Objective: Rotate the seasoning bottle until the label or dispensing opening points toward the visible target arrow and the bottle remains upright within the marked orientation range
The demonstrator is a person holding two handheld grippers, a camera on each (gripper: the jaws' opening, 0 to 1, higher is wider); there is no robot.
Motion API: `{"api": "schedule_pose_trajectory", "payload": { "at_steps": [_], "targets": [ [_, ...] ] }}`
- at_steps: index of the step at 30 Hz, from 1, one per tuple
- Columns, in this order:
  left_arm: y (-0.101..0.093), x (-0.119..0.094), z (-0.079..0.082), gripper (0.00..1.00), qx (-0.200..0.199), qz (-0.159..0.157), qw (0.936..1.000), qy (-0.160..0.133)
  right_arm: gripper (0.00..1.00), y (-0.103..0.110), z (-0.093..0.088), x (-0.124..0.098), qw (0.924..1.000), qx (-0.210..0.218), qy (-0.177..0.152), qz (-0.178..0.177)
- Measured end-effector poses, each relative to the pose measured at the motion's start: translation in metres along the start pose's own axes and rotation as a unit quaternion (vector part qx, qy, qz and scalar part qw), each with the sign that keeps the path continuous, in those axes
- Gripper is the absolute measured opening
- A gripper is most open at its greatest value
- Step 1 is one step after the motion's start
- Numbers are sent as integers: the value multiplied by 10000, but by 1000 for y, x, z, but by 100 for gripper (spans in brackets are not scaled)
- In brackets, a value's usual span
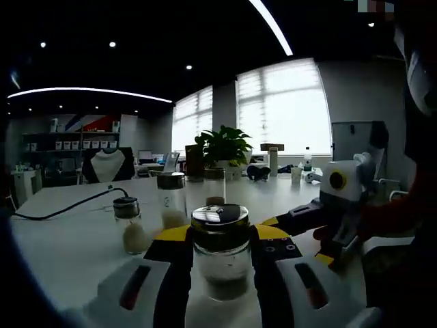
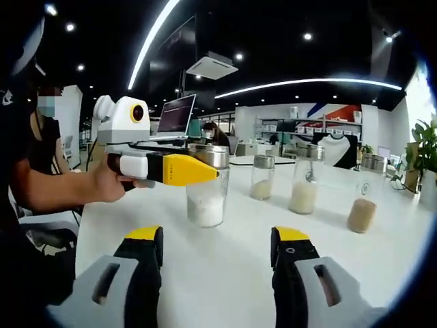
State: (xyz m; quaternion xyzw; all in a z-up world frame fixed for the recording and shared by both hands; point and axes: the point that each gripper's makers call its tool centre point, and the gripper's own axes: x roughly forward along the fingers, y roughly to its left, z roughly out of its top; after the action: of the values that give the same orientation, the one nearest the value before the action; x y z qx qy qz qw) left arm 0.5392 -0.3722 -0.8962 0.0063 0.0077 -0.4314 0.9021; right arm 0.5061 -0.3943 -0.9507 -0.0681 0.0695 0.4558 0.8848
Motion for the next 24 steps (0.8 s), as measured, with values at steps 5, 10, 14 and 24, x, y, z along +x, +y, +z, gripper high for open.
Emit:
{"api": "schedule_pose_trajectory", "payload": {
  "at_steps": [5,10,14,24],
  "targets": [
    [-6,1,0,35,66,-140,9999,20,65,11,3,2,9994,-166,-47,304],
    [-8,1,1,35,33,-258,9997,-2,59,23,1,6,9975,-391,-17,583],
    [-15,0,0,35,-36,-458,9989,-11,57,30,-1,10,9962,-503,50,712],
    [-29,-2,4,35,-35,-839,9964,-70,52,38,6,15,9953,-434,-85,865]
  ]
}}
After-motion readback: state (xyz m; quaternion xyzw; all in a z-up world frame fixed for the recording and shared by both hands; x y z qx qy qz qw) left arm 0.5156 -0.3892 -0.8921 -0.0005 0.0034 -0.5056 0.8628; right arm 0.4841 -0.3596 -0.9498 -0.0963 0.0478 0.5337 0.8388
